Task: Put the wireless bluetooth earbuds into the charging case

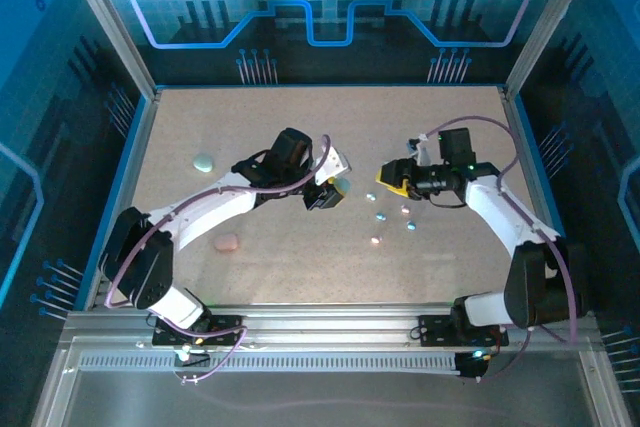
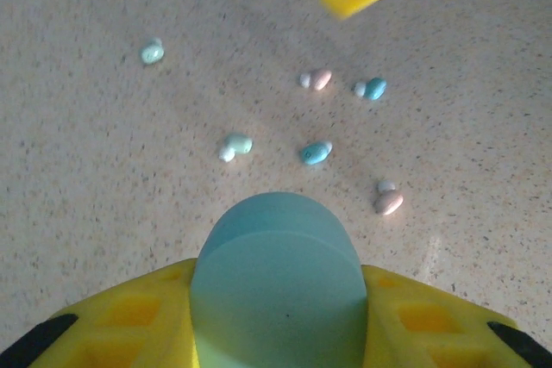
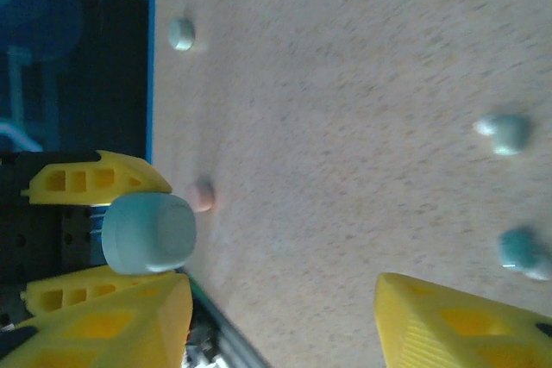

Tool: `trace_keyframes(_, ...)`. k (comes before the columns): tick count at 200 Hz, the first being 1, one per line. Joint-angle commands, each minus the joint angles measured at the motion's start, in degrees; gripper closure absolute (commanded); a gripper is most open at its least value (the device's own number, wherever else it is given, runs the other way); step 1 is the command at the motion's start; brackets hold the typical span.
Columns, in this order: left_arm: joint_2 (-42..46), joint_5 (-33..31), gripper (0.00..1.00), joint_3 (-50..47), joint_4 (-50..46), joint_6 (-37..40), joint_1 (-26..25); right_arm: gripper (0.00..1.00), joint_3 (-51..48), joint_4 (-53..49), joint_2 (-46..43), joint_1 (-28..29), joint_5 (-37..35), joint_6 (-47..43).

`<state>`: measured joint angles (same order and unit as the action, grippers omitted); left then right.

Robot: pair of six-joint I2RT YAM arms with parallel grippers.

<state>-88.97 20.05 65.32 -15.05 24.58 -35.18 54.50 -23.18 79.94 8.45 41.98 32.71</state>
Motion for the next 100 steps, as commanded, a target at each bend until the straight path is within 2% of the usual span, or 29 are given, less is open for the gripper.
trace_keyframes(1, 1.86, 2.41, 0.71, -0.92, 1.01, 4.42, -0.84, 0.46, 4.0, 0.03, 2.54, 3.26, 5.85, 0.39)
trace_keyframes(66, 2.57, 1.3, 0.7, -0.57, -0.95, 5.84, -1.21, 0.39, 8.11, 1.79, 5.11, 9.23, 7.45, 1.52)
trace_keyframes(100, 2.64, 1.31, 0.7, -0.37, -1.04, 5.36, -1.3, 0.39, 9.75, -0.41, 7.01, 10.91, 7.53, 0.08)
